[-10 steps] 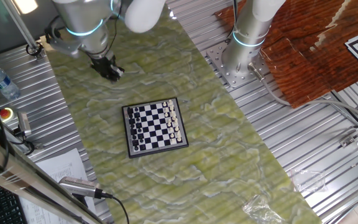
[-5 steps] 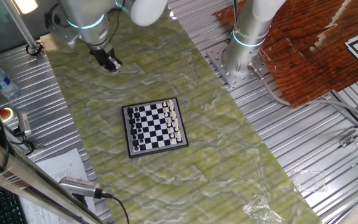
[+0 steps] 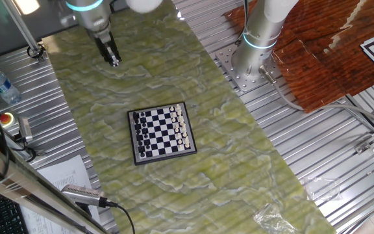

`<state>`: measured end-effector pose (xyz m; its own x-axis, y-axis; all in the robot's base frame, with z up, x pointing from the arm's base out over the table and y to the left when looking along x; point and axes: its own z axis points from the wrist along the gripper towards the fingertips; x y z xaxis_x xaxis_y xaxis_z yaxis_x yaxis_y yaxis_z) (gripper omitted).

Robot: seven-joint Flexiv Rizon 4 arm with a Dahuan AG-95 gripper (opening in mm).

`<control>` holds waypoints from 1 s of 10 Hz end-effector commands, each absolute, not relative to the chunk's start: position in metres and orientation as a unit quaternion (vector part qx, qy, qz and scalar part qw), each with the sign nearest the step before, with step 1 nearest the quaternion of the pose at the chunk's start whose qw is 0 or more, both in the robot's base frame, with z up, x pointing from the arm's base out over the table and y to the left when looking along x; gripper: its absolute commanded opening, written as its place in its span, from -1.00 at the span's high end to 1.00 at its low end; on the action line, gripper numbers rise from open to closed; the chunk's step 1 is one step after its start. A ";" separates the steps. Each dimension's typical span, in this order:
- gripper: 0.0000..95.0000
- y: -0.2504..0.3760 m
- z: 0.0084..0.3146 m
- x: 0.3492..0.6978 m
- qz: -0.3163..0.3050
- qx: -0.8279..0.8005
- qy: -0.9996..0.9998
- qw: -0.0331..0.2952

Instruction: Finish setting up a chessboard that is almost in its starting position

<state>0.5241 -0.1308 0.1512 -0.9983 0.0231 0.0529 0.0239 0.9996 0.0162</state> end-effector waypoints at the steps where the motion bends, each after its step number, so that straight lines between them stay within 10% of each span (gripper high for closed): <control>1: 1.00 -0.134 0.152 0.519 -0.047 -0.011 -0.999 -0.003; 10: 1.00 -0.115 0.143 0.528 -0.017 -0.021 -1.000 -0.015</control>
